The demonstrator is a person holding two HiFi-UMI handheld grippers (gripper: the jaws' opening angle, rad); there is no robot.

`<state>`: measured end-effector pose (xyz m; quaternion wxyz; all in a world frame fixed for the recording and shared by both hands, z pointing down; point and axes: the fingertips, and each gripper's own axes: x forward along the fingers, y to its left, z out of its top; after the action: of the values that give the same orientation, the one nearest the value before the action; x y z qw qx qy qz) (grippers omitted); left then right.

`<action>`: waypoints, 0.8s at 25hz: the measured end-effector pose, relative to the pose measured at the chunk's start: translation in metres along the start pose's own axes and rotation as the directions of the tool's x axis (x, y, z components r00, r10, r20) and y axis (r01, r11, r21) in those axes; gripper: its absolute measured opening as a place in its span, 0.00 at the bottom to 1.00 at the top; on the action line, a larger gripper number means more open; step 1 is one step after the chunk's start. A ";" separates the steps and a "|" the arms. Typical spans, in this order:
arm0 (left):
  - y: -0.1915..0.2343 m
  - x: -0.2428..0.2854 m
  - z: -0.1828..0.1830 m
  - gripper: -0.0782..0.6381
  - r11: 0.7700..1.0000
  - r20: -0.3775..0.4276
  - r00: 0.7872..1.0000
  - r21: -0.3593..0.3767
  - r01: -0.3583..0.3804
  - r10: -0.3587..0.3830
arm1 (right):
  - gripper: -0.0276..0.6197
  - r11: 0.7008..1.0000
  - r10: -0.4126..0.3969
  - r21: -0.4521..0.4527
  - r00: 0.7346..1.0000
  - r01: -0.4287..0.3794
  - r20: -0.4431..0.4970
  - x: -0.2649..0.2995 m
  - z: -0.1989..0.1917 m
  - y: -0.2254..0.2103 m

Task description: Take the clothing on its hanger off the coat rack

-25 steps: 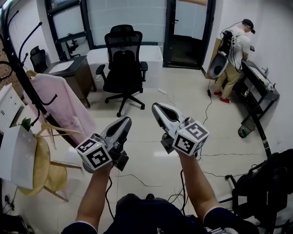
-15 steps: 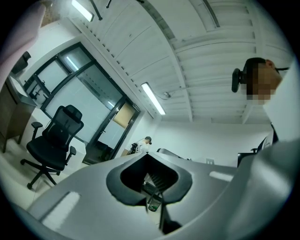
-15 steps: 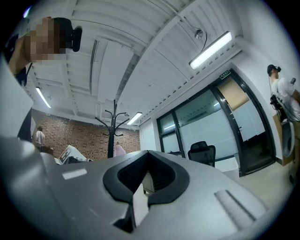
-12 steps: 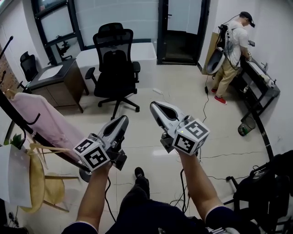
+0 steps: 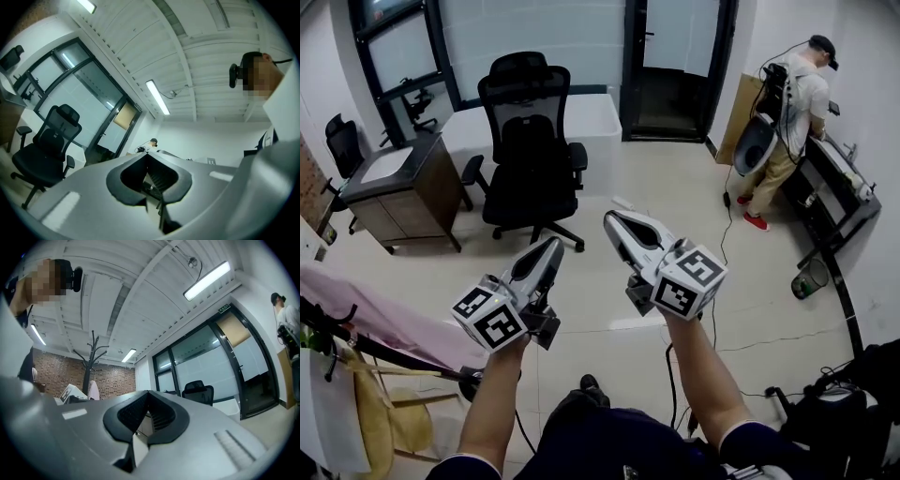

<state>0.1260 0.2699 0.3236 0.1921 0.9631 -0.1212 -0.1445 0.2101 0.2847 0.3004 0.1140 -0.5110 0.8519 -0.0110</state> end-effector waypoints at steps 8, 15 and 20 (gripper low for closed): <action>0.091 0.032 0.032 0.13 0.999 0.039 0.998 -0.005 -0.047 0.048 | 0.04 0.999 0.034 0.005 0.999 -0.034 -0.010 0.086 -0.008 -0.056; 0.161 0.055 0.058 0.13 0.991 0.072 0.989 0.017 -0.130 0.128 | 0.05 0.993 0.116 0.018 0.993 -0.115 -0.017 0.160 -0.014 -0.100; 0.221 0.074 0.083 0.13 0.970 0.129 0.965 0.055 -0.235 0.227 | 0.05 0.970 0.241 0.002 0.970 -0.241 -0.025 0.227 -0.020 -0.131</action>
<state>0.1284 0.0220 0.3223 0.1664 0.9379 -0.2491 -0.1752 0.2170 0.0222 0.2964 0.1036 -0.4036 0.9091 -0.0032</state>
